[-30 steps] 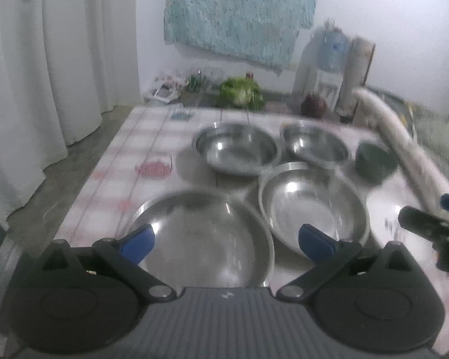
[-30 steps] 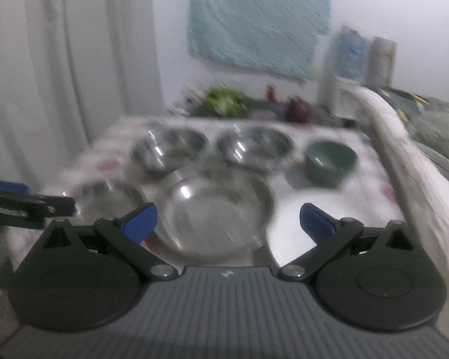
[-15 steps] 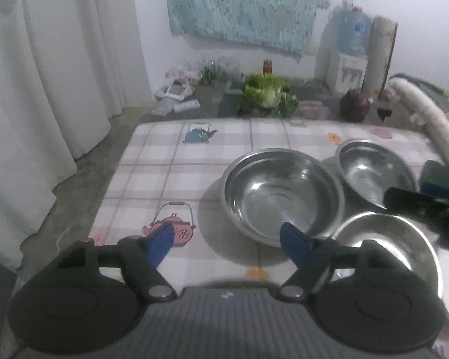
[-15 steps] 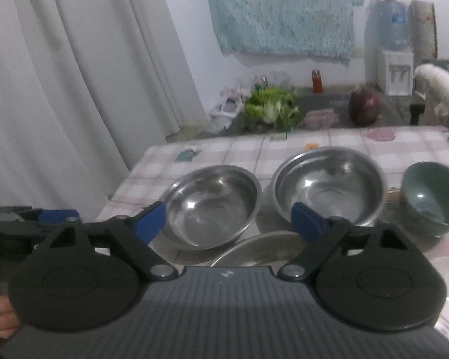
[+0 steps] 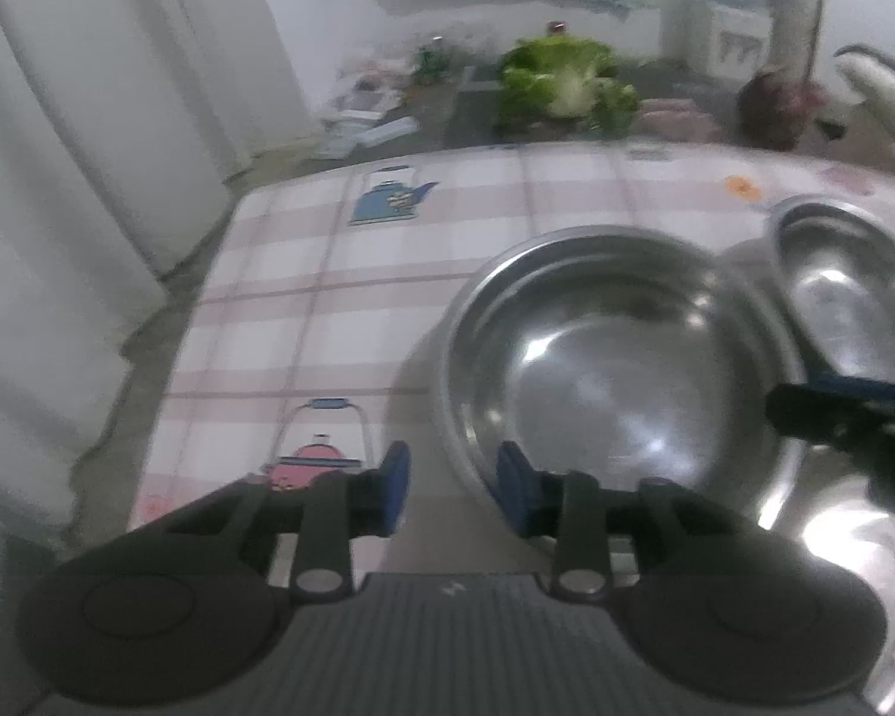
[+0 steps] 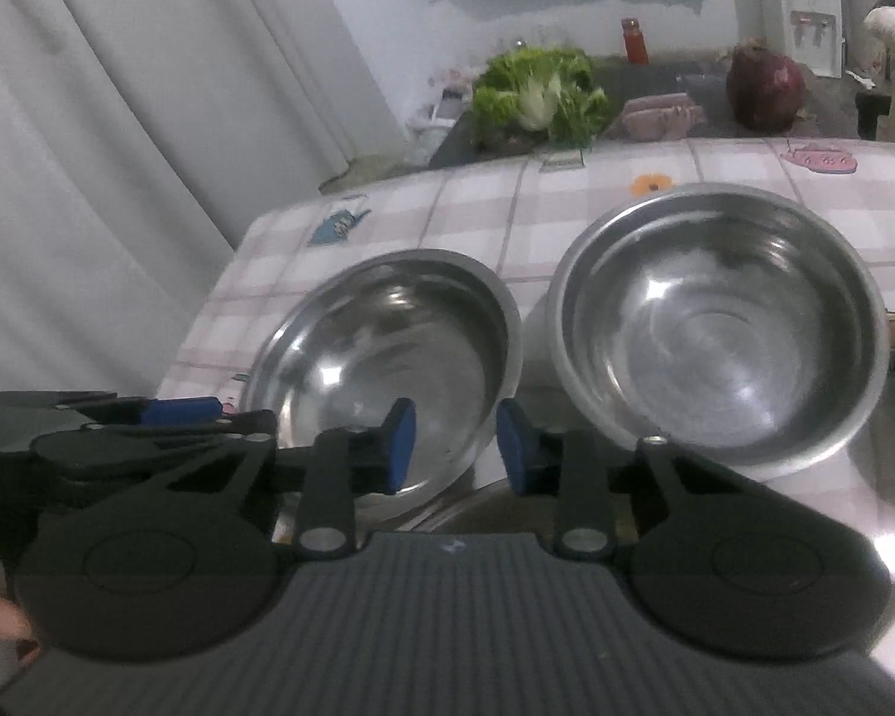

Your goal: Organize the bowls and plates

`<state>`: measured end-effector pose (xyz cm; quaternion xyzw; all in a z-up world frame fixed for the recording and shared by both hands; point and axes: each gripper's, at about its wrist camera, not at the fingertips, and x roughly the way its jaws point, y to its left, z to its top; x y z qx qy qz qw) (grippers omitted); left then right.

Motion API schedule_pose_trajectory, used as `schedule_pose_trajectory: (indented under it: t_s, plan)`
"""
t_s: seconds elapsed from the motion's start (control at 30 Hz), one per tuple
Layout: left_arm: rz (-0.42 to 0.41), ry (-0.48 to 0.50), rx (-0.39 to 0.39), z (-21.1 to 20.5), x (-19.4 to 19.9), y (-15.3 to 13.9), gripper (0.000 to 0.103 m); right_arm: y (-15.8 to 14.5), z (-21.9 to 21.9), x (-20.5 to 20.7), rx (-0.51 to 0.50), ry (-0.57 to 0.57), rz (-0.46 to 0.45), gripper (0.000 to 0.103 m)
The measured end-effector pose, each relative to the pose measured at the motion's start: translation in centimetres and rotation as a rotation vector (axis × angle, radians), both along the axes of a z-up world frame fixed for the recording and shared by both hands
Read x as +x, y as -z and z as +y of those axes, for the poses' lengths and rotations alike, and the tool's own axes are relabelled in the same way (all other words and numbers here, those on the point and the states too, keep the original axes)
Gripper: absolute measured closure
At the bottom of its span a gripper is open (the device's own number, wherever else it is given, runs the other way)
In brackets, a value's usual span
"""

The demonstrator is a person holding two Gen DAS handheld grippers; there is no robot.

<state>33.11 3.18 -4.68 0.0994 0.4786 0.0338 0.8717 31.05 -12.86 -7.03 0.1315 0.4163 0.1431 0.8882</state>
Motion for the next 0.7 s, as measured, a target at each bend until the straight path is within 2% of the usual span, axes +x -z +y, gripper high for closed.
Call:
schedule_pose_trajectory:
  t_s: [0.1,0.2,0.43,0.5,0.6,0.7]
  plan:
    - [-0.006,-0.015,0.035,0.0,0.4,0.4,0.069,0.4,0.2,0.8,-0.005,-0.004,0.013,0.083]
    - [0.023,-0.027,0.039,0.8,0.5,0.7,0.069,0.6,0.2,1.4,0.009,-0.022,0.026,0.090]
    - [0.038,-0.029,-0.066,2.9,0.1,0.5,0.067,0.5,0.3,2.1,0.032,-0.059,0.053,0.089]
    - [0.035,-0.024,-0.090,3.3,0.2,0.4,0.043,0.5,0.2,2.7,0.051,-0.058,0.067,0.088]
    - [-0.016,-0.006,-0.088,3.2,0.1,0.0,0.021,0.8,0.3,3.7,0.061,-0.053,0.091,0.087]
    - [-0.021,0.020,-0.079,2.8,0.5,0.1,0.019,1.4,0.2,4.8,0.099,-0.046,0.133,0.087]
